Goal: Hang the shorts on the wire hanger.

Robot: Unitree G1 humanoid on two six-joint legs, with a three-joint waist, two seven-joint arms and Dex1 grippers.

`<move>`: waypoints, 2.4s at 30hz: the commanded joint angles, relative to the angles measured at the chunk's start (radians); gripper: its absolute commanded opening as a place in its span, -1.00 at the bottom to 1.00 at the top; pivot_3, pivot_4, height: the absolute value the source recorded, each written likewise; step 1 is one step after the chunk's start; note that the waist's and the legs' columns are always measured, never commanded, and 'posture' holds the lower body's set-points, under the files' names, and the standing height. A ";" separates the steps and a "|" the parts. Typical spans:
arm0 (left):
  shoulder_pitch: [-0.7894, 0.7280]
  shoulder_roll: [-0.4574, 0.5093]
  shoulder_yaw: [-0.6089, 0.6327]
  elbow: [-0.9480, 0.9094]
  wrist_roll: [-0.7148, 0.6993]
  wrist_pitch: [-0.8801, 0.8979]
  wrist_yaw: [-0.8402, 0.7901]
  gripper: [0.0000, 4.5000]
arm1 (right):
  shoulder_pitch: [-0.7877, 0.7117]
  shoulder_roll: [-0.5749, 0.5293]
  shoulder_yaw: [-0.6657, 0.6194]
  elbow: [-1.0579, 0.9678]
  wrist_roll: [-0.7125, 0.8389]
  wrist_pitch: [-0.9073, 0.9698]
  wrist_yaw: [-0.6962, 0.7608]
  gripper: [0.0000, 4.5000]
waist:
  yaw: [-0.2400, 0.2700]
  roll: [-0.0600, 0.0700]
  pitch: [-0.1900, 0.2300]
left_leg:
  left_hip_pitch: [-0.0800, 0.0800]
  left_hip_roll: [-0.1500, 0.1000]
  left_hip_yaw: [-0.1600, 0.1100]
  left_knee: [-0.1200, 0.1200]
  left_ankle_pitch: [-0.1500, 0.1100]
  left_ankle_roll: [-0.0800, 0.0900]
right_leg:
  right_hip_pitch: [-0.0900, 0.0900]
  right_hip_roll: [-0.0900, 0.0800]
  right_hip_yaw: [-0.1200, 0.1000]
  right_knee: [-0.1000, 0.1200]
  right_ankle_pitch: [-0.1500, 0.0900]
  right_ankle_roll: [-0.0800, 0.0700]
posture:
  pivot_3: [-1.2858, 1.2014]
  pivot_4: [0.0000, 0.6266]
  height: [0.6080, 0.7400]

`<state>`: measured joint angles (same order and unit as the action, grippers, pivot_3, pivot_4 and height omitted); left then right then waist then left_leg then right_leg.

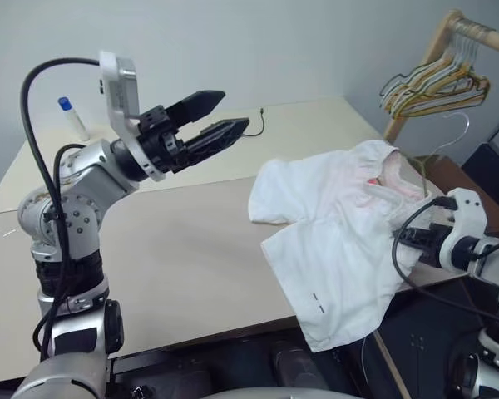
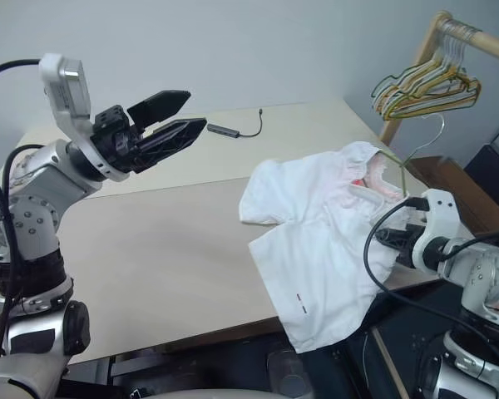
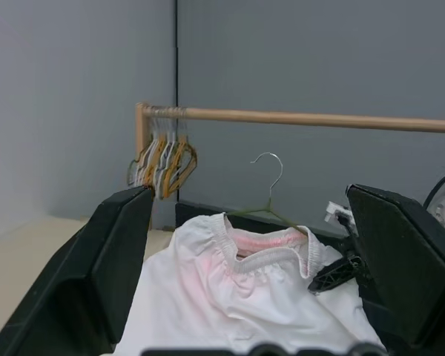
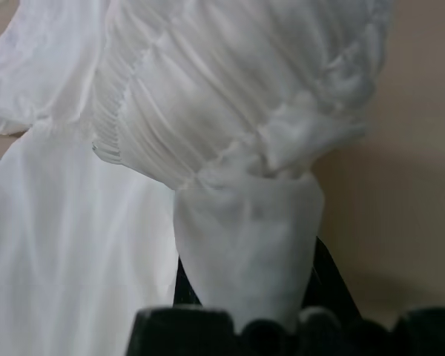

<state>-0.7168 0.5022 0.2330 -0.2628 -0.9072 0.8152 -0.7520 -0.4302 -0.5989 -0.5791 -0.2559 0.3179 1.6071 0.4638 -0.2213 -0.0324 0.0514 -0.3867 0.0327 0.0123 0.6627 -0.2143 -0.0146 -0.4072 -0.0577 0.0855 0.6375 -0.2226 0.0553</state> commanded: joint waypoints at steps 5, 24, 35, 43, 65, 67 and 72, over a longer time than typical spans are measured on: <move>-0.040 0.013 -0.007 0.002 -0.022 -0.016 -0.009 0.99 | -0.250 -0.002 -0.148 0.150 -0.111 0.007 -0.282 -1.00 | -0.043 0.004 -0.002 | 0.002 0.000 -0.001 -0.002 0.000 0.000 | 0.004 0.000 0.000 -0.006 0.001 0.001 | -0.14 -1.00 1.00; -0.012 0.024 -0.012 -0.027 -0.008 -0.047 -0.016 0.99 | -0.633 -0.096 -0.362 0.647 -0.303 -0.241 -0.646 -1.00 | -0.067 0.005 -0.002 | 0.001 0.000 0.000 -0.004 -0.001 0.001 | 0.004 0.000 0.001 -0.010 0.001 0.002 | -0.12 -1.00 1.00; 0.006 0.047 -0.015 -0.040 -0.010 -0.050 -0.032 1.00 | -0.560 -0.050 -0.311 0.602 -0.261 -0.247 -0.651 -0.44 | -0.070 0.005 -0.002 | 0.001 -0.001 0.000 -0.004 -0.001 0.001 | 0.004 0.000 0.002 -0.011 0.001 0.002 | -0.12 -1.00 1.00; 0.005 0.056 -0.018 -0.040 -0.011 -0.050 -0.039 1.00 | -0.494 0.003 -0.238 0.461 -0.276 -0.300 -0.669 0.81 | -0.068 0.006 -0.002 | 0.001 0.000 0.000 -0.004 -0.001 0.001 | 0.004 0.000 0.002 -0.011 0.002 0.003 | -0.12 -1.00 1.00; 0.094 0.097 0.002 -0.113 -0.045 -0.053 -0.066 1.00 | -0.136 0.052 0.167 0.199 -0.428 -1.503 -0.687 0.98 | -0.069 0.006 -0.002 | 0.003 0.000 0.001 -0.006 -0.001 0.001 | 0.004 0.000 0.005 -0.011 0.002 0.003 | -0.09 -1.00 1.00; 0.138 0.114 -0.005 -0.136 -0.019 -0.072 -0.070 1.00 | -0.139 0.053 0.212 0.174 -0.306 -1.545 -0.507 0.98 | -0.068 0.006 -0.002 | 0.003 0.000 0.001 -0.007 -0.001 0.001 | 0.004 0.000 0.006 -0.012 0.002 0.003 | -0.07 -1.00 1.00; 0.274 0.166 -0.041 -0.184 0.135 -0.165 -0.061 1.00 | -0.156 0.008 0.376 0.138 0.016 -1.428 0.042 0.98 | -0.060 0.005 -0.001 | 0.005 0.000 0.001 -0.007 -0.001 0.001 | 0.006 0.000 0.006 -0.012 0.002 0.003 | -0.02 -1.00 1.00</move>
<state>-0.4596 0.6531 0.2028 -0.4138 -0.8317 0.6978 -0.8168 -0.5609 -0.5731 -0.2483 -0.0786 0.2333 0.1421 0.3382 -0.2814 -0.0271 0.0502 -0.3803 0.0324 0.0130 0.6539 -0.2148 -0.0135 -0.4009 -0.0572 0.0916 0.6257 -0.2208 0.0583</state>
